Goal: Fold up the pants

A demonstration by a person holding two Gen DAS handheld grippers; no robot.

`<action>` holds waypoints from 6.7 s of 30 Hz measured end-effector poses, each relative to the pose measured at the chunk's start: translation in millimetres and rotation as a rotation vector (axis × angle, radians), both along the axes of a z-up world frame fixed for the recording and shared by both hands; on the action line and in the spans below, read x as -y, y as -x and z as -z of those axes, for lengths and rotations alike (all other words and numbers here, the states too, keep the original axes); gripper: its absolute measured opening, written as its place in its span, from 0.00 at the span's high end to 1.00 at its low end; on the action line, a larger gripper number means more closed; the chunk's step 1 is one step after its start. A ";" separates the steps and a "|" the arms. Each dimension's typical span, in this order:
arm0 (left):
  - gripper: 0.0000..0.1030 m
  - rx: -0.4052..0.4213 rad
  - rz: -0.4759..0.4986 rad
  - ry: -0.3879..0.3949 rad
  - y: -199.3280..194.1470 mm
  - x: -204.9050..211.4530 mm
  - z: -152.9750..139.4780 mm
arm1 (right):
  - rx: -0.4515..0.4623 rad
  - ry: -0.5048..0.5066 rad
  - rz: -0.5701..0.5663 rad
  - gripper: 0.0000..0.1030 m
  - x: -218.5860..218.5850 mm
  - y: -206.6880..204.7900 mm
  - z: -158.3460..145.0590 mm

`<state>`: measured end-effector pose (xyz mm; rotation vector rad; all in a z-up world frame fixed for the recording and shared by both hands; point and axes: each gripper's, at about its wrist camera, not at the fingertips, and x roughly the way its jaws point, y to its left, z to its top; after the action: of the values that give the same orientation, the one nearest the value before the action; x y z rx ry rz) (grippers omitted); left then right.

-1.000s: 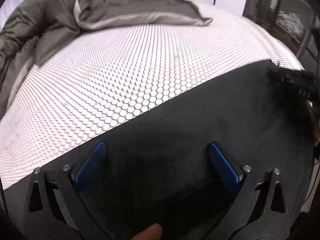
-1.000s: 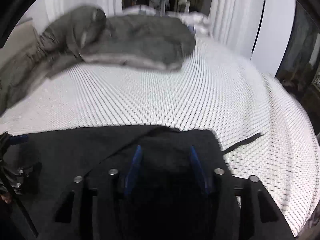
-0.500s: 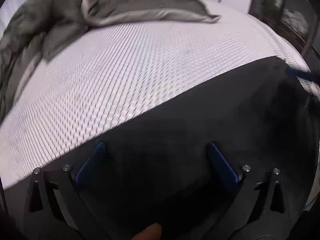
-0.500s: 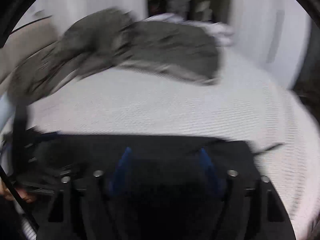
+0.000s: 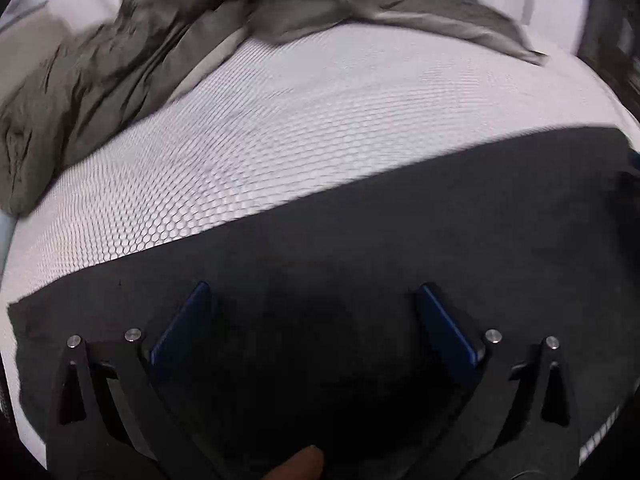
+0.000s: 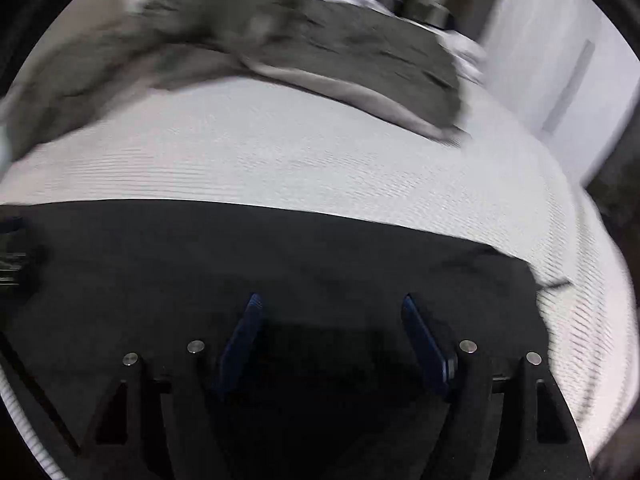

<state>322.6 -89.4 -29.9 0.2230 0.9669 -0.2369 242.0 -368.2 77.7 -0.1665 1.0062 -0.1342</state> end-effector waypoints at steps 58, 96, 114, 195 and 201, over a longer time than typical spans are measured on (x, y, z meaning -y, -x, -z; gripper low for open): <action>0.02 -0.034 -0.142 -0.029 33.2 -79.3 17.0 | -0.114 0.110 -0.041 0.11 -13.9 30.4 42.1; 0.66 0.052 -0.199 -0.013 119.9 -209.6 -22.5 | -0.078 0.053 -0.211 0.11 -43.4 40.7 36.2; 0.46 0.097 -0.100 0.094 160.7 -136.4 -34.9 | -0.031 -0.038 -0.279 0.11 -42.6 90.1 23.7; 0.13 0.088 0.180 0.242 133.2 87.2 -24.1 | 0.481 -0.647 0.190 0.84 102.8 116.7 -60.2; 0.13 0.147 -0.073 0.297 119.1 -23.6 -32.7 | 0.355 -0.560 -0.114 0.84 -26.9 53.1 -86.3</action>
<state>203.6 -65.8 2.8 -0.0668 0.7811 -0.2895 188.9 -341.3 164.0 0.3030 0.6469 0.2180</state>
